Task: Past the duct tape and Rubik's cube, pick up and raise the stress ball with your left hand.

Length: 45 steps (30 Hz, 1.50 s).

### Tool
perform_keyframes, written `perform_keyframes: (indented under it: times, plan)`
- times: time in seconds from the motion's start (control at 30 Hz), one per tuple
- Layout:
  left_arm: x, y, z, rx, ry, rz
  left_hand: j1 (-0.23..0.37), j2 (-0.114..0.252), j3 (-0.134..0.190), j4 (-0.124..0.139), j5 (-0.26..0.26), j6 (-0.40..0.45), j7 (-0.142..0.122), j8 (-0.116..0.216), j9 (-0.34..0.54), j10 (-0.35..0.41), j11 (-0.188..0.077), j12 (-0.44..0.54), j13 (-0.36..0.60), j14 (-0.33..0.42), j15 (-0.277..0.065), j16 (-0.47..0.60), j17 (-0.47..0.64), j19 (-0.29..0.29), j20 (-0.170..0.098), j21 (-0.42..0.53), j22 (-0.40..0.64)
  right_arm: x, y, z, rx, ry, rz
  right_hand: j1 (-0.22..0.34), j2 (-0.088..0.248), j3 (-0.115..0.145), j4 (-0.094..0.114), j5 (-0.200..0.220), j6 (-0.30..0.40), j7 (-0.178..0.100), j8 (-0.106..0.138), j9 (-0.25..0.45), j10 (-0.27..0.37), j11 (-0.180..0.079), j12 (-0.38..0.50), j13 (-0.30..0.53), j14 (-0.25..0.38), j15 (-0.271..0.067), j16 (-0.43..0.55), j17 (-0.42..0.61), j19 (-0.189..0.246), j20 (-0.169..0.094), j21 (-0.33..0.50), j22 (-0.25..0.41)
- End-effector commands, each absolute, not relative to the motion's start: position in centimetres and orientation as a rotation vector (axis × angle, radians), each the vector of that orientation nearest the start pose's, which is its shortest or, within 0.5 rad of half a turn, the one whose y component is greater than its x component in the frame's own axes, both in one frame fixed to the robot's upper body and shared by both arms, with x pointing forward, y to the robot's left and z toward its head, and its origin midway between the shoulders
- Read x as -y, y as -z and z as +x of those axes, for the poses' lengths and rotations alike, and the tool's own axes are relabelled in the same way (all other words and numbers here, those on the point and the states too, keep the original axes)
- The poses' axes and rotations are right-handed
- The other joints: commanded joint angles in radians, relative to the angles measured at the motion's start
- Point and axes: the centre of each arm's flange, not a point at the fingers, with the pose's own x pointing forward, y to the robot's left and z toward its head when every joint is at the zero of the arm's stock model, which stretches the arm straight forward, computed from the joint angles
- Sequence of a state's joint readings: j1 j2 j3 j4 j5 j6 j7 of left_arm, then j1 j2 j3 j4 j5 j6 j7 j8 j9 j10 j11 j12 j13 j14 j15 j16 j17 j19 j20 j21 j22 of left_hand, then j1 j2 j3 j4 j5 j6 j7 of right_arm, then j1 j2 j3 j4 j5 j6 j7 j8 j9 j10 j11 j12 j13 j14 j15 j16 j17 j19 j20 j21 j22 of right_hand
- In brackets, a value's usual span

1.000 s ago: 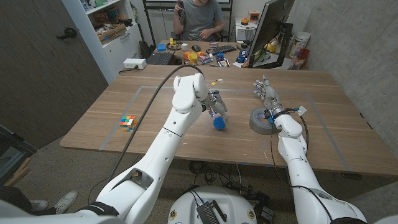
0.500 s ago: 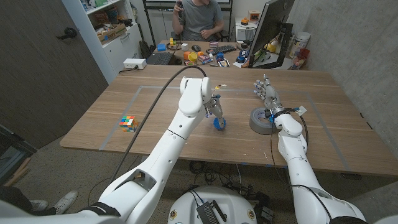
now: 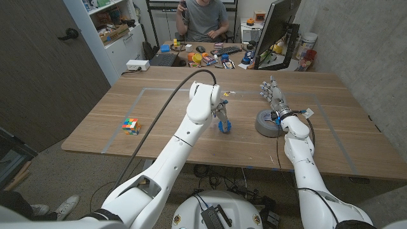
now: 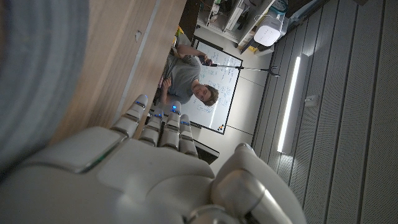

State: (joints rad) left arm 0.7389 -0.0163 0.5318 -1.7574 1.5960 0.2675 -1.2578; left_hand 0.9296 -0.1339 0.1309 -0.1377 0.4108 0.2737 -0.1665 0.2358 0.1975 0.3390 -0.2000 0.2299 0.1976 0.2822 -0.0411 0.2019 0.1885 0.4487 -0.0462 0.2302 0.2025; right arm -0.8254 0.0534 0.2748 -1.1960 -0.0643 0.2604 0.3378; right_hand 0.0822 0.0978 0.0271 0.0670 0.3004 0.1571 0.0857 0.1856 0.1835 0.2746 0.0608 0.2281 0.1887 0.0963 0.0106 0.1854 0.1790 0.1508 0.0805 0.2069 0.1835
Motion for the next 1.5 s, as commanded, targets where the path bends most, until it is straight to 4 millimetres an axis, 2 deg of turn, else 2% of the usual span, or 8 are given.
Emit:
perform_keyframes:
  times: [0.03,0.2,0.37,0.57,0.73,0.8,1.03,1.5]
  plan:
    - [-1.4,-3.2,56.3,0.01,0.347,1.781,0.007,0.017,0.003,-0.001,0.005,0.016,0.004,0.005,0.002,0.032,-0.007,0.012,0.005,0.033,-0.164,0.014,0.002,0.019,-0.075,0.014,0.004,29.7,3.6,66.9,0.613,-0.083,0.011,0.008,0.01,0.001,-0.002,0.006,-0.006,0.002,0.004,0.003,-0.004,-0.001,-0.002,0.003,-0.009,-0.001,-0.003,0.005,0.002,0.001,-0.003,0.002]
    - [-1.0,-3.3,56.3,0.008,0.347,1.796,0.011,0.043,0.005,0.009,-0.005,0.031,0.031,0.005,0.007,0.089,-0.006,0.026,0.007,0.075,-0.173,0.018,0.004,0.051,-0.081,0.029,0.005,30.0,3.6,67.0,0.611,-0.07,0.015,0.009,0.011,0.001,-0.002,0.006,-0.007,0.002,0.004,0.003,-0.006,-0.001,-0.002,0.003,-0.01,0.0,-0.003,0.005,0.0,0.001,-0.004,0.002]
    - [-0.7,-3.3,56.1,0.018,0.36,1.794,0.074,0.094,0.031,-0.004,-0.021,0.103,0.02,0.028,0.016,0.222,-0.014,0.072,0.029,0.192,-0.179,0.047,0.013,0.094,-0.1,0.046,0.001,30.2,3.6,67.1,0.609,-0.06,0.017,0.009,0.012,0.002,-0.002,0.006,-0.007,0.002,0.004,0.003,-0.007,0.002,-0.002,0.003,-0.014,0.0,-0.004,0.005,-0.003,0.0,-0.005,0.002]
    - [-0.5,-3.0,55.7,0.058,0.383,1.801,0.2,0.136,0.086,-0.023,-0.092,0.331,0.007,0.122,0.035,0.391,-0.015,0.144,0.078,0.383,-0.188,0.07,0.04,0.193,-0.121,0.089,0.001,30.3,3.5,67.2,0.608,-0.058,0.018,0.009,0.013,0.002,-0.002,0.006,-0.008,0.002,0.004,0.003,-0.014,0.001,-0.005,0.003,-0.015,-0.001,-0.003,0.005,-0.006,0.001,-0.006,0.002]
    - [-0.4,-2.7,55.3,0.152,0.398,1.812,0.346,0.15,0.173,-0.032,-0.193,0.545,0.035,0.238,0.083,0.656,-0.009,0.355,0.229,0.733,-0.2,0.133,0.122,0.267,-0.113,0.181,0.056,30.4,3.5,67.2,0.607,-0.055,0.019,0.009,0.014,0.002,-0.002,0.007,-0.01,0.0,0.004,0.003,-0.017,-0.001,-0.006,0.004,-0.018,-0.001,-0.003,0.005,-0.008,0.001,-0.006,0.002]
    - [-0.3,-2.6,55.1,0.171,0.4,1.818,0.394,0.137,0.176,-0.034,-0.213,0.596,0.052,0.281,0.112,0.671,-0.004,0.38,0.265,0.811,-0.202,0.176,0.18,0.291,-0.111,0.22,0.081,30.4,3.5,67.2,0.607,-0.053,0.02,0.009,0.014,0.002,-0.002,0.007,-0.011,0.0,0.004,0.003,-0.017,0.0,-0.006,0.004,-0.018,0.0,-0.003,0.005,-0.008,0.001,-0.006,0.002]
    - [-0.2,-2.6,54.8,0.243,0.394,1.838,0.445,0.104,0.163,-0.019,-0.217,0.613,0.068,0.353,0.207,0.693,-0.005,0.433,0.338,0.902,-0.2,0.2,0.255,0.317,-0.094,0.311,0.142,30.6,3.5,67.3,0.605,-0.046,0.024,0.008,0.014,0.002,-0.002,0.007,-0.011,0.0,0.004,0.003,-0.018,0.001,-0.006,0.004,-0.019,0.0,-0.003,0.005,-0.009,0.001,-0.006,0.002]
    - [-0.6,-5.3,53.9,0.289,0.292,1.787,0.449,0.094,0.162,-0.017,-0.212,0.626,0.076,0.357,0.205,0.703,-0.006,0.428,0.335,0.908,-0.199,0.197,0.274,0.31,-0.092,0.328,0.151,30.7,3.4,67.4,0.608,-0.046,0.016,0.008,0.013,0.002,-0.002,0.007,-0.012,0.001,0.004,0.003,-0.021,0.0,-0.007,0.004,-0.021,0.001,-0.002,0.005,-0.012,-0.001,-0.007,0.002]
